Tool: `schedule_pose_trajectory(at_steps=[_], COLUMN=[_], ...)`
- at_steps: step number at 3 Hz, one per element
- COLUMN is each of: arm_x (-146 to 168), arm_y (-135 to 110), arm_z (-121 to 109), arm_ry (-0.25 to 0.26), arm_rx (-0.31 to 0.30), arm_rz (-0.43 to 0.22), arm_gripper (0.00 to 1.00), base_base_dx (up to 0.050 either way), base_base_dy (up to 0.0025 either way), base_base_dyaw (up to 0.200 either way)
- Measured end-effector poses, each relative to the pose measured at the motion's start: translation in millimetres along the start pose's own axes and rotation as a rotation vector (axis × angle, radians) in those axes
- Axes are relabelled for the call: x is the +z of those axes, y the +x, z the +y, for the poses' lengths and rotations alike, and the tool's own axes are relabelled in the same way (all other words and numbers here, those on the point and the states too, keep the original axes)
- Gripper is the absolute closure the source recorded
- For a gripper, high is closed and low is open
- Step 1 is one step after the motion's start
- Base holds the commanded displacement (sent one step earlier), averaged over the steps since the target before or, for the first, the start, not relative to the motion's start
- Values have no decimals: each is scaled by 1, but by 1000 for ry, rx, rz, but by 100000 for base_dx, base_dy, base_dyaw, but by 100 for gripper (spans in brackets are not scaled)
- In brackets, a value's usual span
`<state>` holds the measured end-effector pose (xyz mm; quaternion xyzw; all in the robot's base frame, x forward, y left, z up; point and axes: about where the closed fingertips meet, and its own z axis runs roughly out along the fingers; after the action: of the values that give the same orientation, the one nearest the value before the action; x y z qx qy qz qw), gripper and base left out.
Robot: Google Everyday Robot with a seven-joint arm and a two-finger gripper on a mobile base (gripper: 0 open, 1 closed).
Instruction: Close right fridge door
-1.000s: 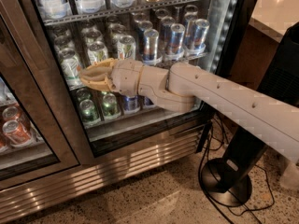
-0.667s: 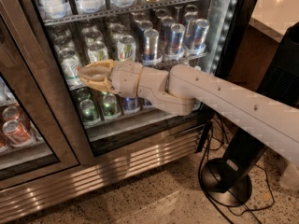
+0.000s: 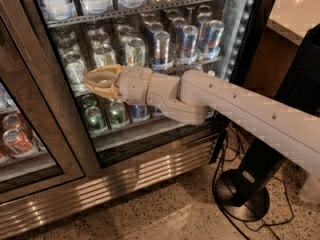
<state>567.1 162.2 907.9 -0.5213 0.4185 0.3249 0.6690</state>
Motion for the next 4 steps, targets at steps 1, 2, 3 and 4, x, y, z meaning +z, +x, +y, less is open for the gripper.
schedule_pose_trajectory(at_steps=[1, 2, 3, 4], arm_x=[-21, -64, -82, -82], arm_y=[45, 104, 110, 110], arm_z=[20, 36, 30, 30], arm_ry=[89, 264, 330, 330], arm_rx=[109, 285, 322, 322], arm_rz=[30, 71, 72, 72], arm_gripper=[100, 100, 100, 100], base_base_dx=[0, 0, 0, 0], base_base_dy=[0, 0, 0, 0], base_base_dyaw=[0, 0, 0, 0])
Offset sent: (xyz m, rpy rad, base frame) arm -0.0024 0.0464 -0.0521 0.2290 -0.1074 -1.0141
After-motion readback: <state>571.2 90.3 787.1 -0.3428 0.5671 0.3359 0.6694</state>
